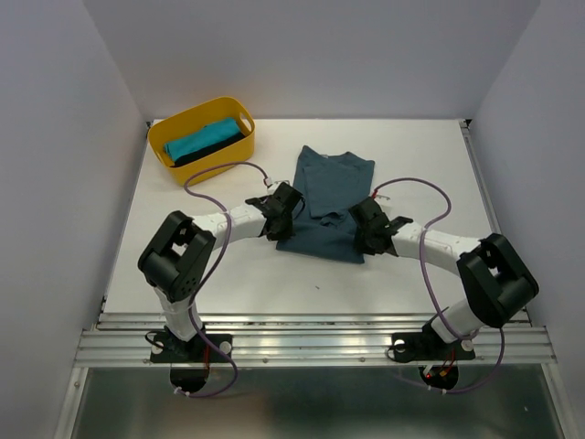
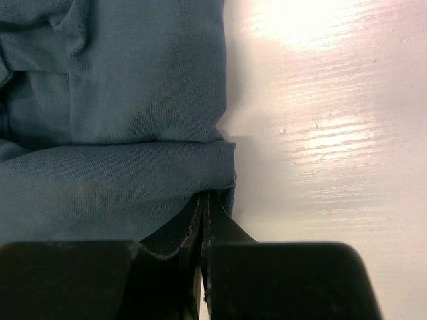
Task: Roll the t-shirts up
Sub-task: Roll the T-shirt to the center of the board.
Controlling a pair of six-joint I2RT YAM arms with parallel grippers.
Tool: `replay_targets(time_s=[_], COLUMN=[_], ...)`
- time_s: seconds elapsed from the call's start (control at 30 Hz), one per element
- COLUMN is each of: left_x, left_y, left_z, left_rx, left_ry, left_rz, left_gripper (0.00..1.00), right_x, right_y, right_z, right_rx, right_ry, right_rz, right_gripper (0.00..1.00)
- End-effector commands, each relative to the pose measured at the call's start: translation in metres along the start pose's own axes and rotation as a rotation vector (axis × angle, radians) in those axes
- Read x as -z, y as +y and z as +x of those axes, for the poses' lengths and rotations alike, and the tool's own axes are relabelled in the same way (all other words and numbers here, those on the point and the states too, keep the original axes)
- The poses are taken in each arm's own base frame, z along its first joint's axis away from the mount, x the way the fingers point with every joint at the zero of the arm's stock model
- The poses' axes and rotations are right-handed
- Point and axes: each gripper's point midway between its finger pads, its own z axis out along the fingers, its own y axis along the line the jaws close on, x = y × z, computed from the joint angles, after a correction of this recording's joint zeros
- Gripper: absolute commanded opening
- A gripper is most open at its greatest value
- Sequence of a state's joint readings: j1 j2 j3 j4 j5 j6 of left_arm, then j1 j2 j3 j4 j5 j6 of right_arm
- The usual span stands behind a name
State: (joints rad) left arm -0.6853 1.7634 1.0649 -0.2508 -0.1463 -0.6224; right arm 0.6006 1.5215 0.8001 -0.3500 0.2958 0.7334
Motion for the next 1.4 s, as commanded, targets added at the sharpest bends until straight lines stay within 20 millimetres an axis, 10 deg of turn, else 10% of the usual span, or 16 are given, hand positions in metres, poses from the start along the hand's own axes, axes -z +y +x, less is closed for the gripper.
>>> replay_targets(time_s=[0.0,0.47,0.77,1.0,1.37], left_x=[-0.010,0.004,0.056,0.090,0.066], left_y=[0.018,0.021,0.014,0.010,0.012], left_z=[0.002,-0.023,-0.080,-0.086,-0.025], left_rx=[-0.062,-0.093,-0.014,0.068,0.139], left_ry=[0.006,-0.068,-0.205,-0.235,-0.119], left_rz=[-0.095,-0.134,-0.111,-0.051,0.061], left_gripper=[0.00,0.00,0.00,0.00,0.00], right_x=[-0.007,0.040,0.097,0.075,-0.007], right_y=[-0.010,0.014,0.020,0.007,-0.004], right_z=[0.031,0.081,-0.008,-0.072,-0.125], right_rx=[-0.005,-0.124,-0.147,-0.122,-0.122], right_ry=[0.089,0.176,-0.116,-0.176,-0.114], right_rz=[-0.003,-0.138,-0.148,-0.073,-0.003], right_gripper=[0.01,0.01,0.13,0.15,0.15])
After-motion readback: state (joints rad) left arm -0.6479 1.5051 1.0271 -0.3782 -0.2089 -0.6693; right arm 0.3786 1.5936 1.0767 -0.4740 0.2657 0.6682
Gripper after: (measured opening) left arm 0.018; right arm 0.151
